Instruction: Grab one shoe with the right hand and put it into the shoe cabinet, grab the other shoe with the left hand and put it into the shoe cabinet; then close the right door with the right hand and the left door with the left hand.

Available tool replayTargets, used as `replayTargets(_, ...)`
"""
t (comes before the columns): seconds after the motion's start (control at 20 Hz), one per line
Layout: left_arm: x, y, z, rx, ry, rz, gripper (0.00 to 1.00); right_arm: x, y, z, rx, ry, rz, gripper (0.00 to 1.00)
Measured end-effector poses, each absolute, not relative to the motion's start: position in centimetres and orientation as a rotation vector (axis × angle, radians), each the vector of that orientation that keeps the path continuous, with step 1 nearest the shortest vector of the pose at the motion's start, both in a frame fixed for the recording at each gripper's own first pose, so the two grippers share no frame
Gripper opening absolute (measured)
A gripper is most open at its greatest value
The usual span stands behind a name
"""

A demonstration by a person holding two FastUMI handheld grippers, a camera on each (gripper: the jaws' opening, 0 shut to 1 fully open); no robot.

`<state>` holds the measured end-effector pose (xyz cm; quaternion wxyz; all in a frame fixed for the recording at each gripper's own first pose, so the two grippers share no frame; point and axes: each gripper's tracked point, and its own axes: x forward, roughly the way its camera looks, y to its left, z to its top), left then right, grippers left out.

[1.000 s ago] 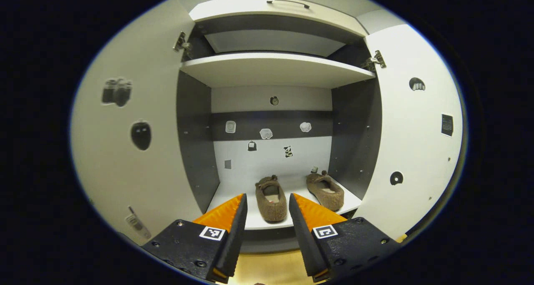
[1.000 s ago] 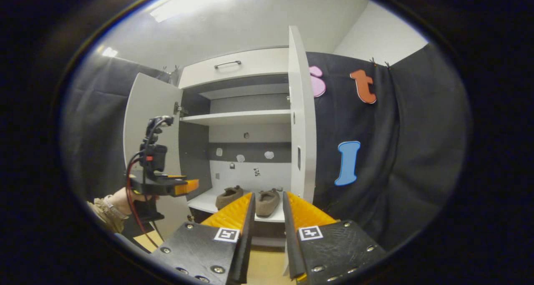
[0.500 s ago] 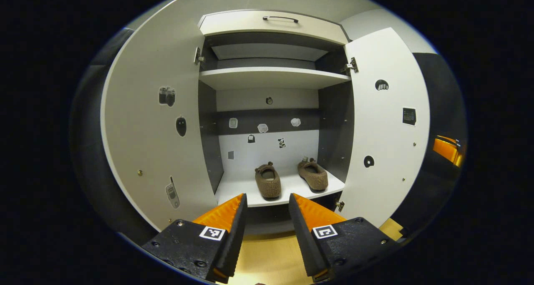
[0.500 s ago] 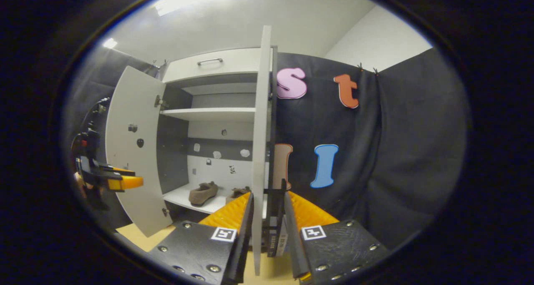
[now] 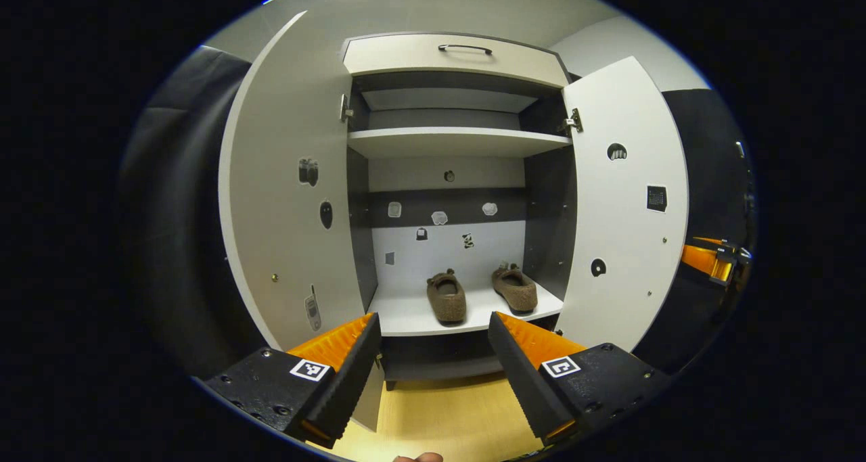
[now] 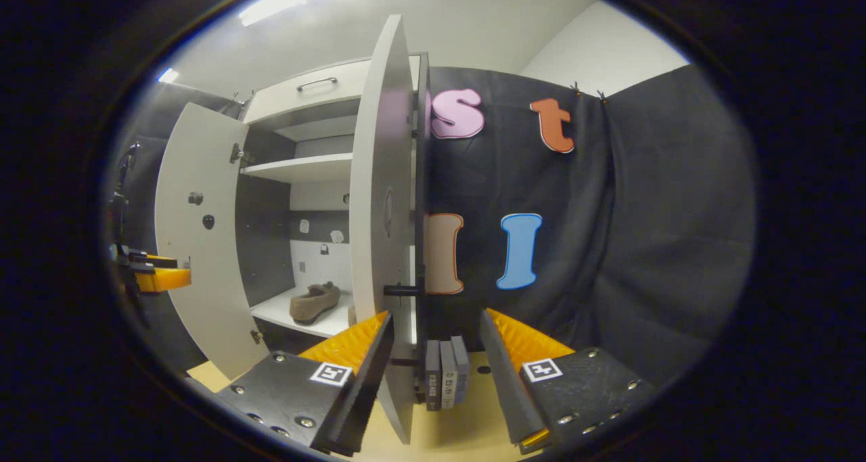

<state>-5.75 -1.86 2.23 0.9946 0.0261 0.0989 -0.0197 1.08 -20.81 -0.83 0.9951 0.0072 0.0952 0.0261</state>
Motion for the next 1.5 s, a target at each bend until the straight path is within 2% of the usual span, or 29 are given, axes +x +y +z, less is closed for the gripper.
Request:
replayTargets(0.05, -5.9, -1.5, 2.1, 0.051, 0.2, -0.03, 1.0, 1.2, -20.5, -0.8, 0.018, 0.187, 0.061, 0.77)
replayTargets(0.15, -6.2, -1.2, 1.5, 0.041, 0.221, -0.021, 0.98, 1.4, -20.0, -0.7, 0.014, 0.187, 0.08, 0.72)
replayTargets(0.25, -6.5, -1.0, 1.3, 0.03, 0.227, -0.015, 1.0, 1.4, -19.3, -0.7, 0.016, 0.188, 0.114, 0.76)
replayTargets(0.3, -6.6, -0.9, 1.4, 0.024, 0.226, -0.014, 1.0, 1.4, -18.7, -0.7, 0.02, 0.19, 0.135, 0.72)
replayTargets(0.35, -6.6, -0.9, 1.3, 0.02, 0.225, -0.014, 1.0, 1.5, -17.9, -0.9, 0.029, 0.192, 0.159, 0.75)
replayTargets(0.65, -7.1, -0.1, 1.0, 0.016, 0.23, 0.0, 0.98, 2.6, -11.8, -1.4, 0.034, 0.208, 0.294, 0.76)
replayTargets(0.8, -7.7, 1.3, 1.1, 0.018, 0.228, 0.027, 0.98, 3.4, -8.7, -1.7, 0.038, 0.219, 0.343, 0.76)
replayTargets(0.85, -7.9, 1.8, 1.1, 0.016, 0.228, 0.036, 1.0, 3.7, -7.9, -1.9, 0.041, 0.223, 0.358, 0.73)
replayTargets(1.0, -8.3, 3.1, 1.3, 0.01, 0.225, 0.063, 0.98, 5.2, -6.2, -2.4, 0.042, 0.235, 0.364, 0.76)
replayTargets(1.15, -8.9, 4.2, 1.4, 0.011, 0.226, 0.084, 0.98, 6.3, -4.8, -2.9, 0.041, 0.247, 0.368, 0.72)
replayTargets(1.2, -8.9, 4.5, 1.4, 0.01, 0.225, 0.09, 0.98, 6.7, -4.4, -3.1, 0.043, 0.248, 0.372, 0.76)
replayTargets(1.25, -8.9, 4.7, 1.5, 0.009, 0.223, 0.096, 0.98, 7.1, -4.1, -3.3, 0.04, 0.252, 0.368, 0.72)
replayTargets(1.5, -8.8, 5.2, 1.7, 0.006, 0.214, 0.097, 1.0, 9.2, -2.2, -4.0, 0.085, 0.281, 0.388, 0.81)
